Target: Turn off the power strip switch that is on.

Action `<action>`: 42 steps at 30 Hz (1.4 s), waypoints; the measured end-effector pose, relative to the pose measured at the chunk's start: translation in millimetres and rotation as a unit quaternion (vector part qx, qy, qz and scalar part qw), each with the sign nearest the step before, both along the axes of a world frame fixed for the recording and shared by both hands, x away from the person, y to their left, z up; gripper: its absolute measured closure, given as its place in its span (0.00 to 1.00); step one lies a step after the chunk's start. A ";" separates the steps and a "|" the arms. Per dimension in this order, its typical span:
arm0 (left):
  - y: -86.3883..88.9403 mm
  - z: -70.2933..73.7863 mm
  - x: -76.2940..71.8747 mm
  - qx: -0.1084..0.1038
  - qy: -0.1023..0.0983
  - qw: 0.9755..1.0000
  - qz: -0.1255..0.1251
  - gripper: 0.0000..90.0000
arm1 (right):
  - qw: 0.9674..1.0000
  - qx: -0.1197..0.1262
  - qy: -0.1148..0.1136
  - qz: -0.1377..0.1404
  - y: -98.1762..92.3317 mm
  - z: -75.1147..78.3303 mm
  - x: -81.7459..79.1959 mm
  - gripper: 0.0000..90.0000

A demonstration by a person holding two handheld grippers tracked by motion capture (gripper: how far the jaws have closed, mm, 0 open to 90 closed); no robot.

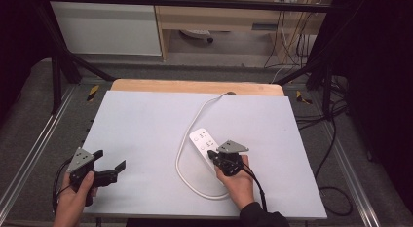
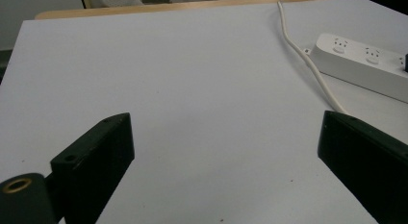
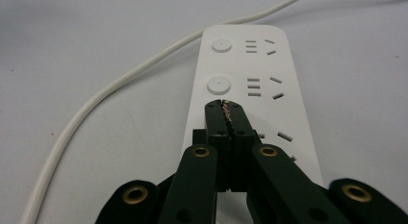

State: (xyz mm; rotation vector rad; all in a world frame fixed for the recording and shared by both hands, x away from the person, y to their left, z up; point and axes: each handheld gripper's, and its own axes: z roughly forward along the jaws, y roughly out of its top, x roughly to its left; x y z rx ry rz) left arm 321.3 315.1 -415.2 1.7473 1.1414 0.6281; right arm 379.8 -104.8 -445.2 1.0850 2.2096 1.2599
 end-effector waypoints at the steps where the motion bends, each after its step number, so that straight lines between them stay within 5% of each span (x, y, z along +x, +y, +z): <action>1: 0.2 0.1 0.0 -0.001 0.000 1.000 0.001 0.06 | 1.000 0.000 0.000 0.000 0.0 -0.1 -0.2 1.00; 42: 0.1 0.1 -0.5 0.000 0.000 1.000 0.003 0.06 | 0.999 -0.037 -0.017 0.014 4.8 1.1 -0.8 1.00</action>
